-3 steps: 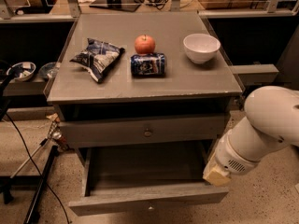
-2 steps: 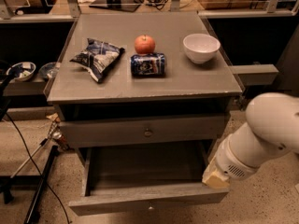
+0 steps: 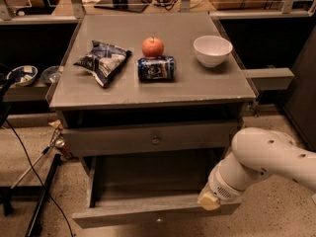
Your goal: Close middle drawer
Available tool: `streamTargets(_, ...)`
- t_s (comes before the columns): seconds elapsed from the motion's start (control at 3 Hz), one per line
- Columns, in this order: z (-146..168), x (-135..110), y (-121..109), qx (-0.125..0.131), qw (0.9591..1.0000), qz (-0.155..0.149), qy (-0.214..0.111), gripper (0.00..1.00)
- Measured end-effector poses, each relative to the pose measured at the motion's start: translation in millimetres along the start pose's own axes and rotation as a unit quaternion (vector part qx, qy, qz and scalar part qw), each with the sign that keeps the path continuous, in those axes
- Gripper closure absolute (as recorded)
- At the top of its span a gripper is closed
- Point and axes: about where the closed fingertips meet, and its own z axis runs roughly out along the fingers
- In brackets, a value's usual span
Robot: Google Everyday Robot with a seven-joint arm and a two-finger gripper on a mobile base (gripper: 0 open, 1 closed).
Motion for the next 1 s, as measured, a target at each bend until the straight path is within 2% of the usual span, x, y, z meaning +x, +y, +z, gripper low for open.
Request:
streamTargets(0.33, 0.9, -0.1, -0.2, 0.000, 1.0000, 0.001, 0.000, 1.00)
streamTargets(0.67, 11.9, 10.5, 5.4, -0.003, 1.0000, 0.006, -0.006, 1.00)
streamTargets(1.0, 54.7, 22.0, 10.8, -0.031, 0.9991, 0.025, -0.014, 1.00)
